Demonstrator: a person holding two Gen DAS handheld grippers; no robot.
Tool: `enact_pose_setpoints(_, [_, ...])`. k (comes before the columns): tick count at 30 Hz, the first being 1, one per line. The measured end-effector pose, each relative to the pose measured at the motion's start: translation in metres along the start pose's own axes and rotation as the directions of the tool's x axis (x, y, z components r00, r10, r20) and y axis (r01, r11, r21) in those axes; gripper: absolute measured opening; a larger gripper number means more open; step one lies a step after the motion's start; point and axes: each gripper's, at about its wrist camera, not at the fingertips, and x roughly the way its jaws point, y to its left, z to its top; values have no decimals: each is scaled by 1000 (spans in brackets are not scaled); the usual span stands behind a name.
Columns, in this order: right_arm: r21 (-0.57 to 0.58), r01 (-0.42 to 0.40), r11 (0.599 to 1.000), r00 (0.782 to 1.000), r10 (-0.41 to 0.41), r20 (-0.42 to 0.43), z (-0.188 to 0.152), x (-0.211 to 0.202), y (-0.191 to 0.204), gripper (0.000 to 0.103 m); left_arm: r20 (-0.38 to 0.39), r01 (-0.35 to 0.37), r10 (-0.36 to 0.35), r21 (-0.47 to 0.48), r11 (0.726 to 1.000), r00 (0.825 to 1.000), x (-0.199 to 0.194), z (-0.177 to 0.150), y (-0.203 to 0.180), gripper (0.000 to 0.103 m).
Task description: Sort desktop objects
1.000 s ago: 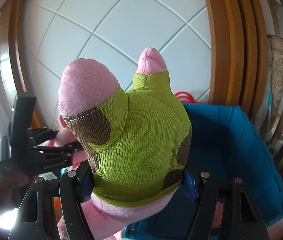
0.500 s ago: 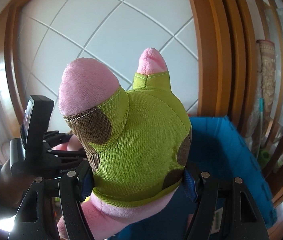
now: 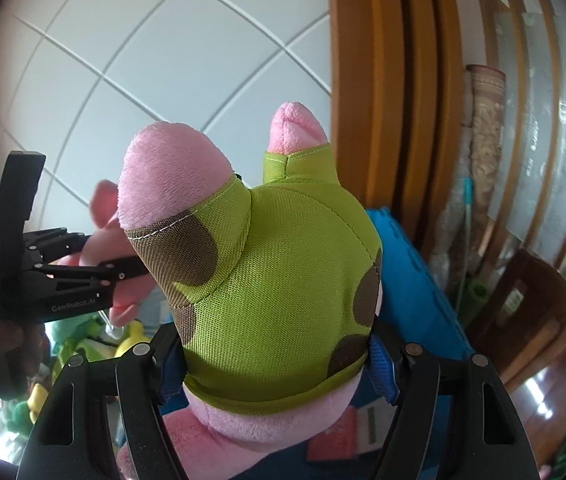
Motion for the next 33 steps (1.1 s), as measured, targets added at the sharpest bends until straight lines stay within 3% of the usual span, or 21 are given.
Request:
enact_pose_setpoints(8, [15,46,999,999,-46,-27,-2,18,-25,73,-16,42,-42,18,999,999,15,9,-21,54])
enact_pose_setpoints(19, [20,77,997,996,-76,-39,-4,21,-41,74,-14,48,-48,25,999,999,14,14,-30,54])
enact_pose_setpoints(22, [22,88,996,995,-88,-37,-4,19,-40,78,-14,48,-48,27,998,999,15,14,-32,56])
enact_pose_setpoints(23, [24,100,995,995,-99,-29,-4,18,-41,86,-13,48,-47,31,998,999,16,14,-34,57])
enact_pose_setpoints(25, [20,124,992,992,-123,-22,-3,18,-43,102,-11,54,-54,32,998,998,16,14,-36,78])
enact_pose_setpoints(26, [15,136,991,991,-135,-24,-3,20,-43,103,-11,59,-59,31,998,998,16,14,-37,86])
enact_pose_setpoints(27, [11,146,989,989,-146,-26,-2,21,-44,103,-5,61,-61,27,998,998,15,15,-37,100])
enact_pose_setpoints(33, [26,167,986,986,-167,10,1,13,-51,103,10,64,-64,20,998,998,12,17,-37,103])
